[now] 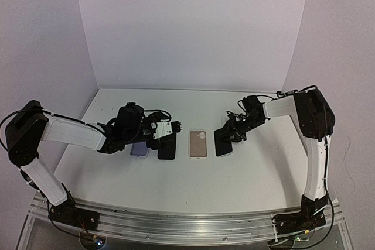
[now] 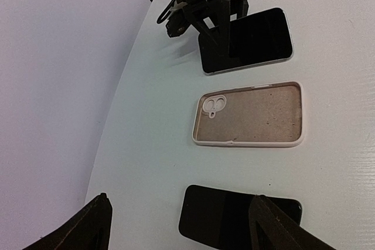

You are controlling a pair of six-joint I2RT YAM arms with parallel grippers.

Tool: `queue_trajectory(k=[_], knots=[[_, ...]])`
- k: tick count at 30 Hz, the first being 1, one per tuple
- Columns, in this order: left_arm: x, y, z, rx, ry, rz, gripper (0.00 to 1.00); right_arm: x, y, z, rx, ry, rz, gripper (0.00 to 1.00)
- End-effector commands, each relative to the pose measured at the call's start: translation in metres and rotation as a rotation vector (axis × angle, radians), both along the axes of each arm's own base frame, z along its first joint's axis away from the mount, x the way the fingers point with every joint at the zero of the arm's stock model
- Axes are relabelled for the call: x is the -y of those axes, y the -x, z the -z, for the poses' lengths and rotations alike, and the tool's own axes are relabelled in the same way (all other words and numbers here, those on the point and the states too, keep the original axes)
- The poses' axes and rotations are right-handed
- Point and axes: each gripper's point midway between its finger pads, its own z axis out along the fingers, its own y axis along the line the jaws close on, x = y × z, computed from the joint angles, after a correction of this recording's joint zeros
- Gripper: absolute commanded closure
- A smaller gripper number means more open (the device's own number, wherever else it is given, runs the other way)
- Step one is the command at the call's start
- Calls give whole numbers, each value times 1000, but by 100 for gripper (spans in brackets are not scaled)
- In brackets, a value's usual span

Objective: Take the phone out of the phone case

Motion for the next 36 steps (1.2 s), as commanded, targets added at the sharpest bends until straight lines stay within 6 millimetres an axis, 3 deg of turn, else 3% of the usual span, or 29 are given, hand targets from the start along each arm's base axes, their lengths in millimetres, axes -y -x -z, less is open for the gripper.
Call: queue_trajectory(k=[1, 13, 18, 27, 33, 34, 36], knots=[[2, -4, -23, 27, 52, -12, 18, 7, 0, 10, -6, 69, 9, 58], [3, -4, -22, 20, 53, -12, 18, 34, 15, 19, -35, 245, 12, 56], [4, -4, -22, 21, 56, -9, 18, 36, 15, 19, -34, 259, 14, 55], [2, -5, -24, 20, 60, -19, 18, 50, 7, 12, 16, 360, -6, 53], [0, -6, -23, -1, 68, -39, 18, 64, -2, -6, 76, 450, 16, 52], [-1, -7, -23, -5, 70, -43, 18, 66, -4, -11, 89, 472, 27, 49], [-2, -8, -23, -10, 70, -48, 18, 62, -5, -26, 147, 544, 34, 15]])
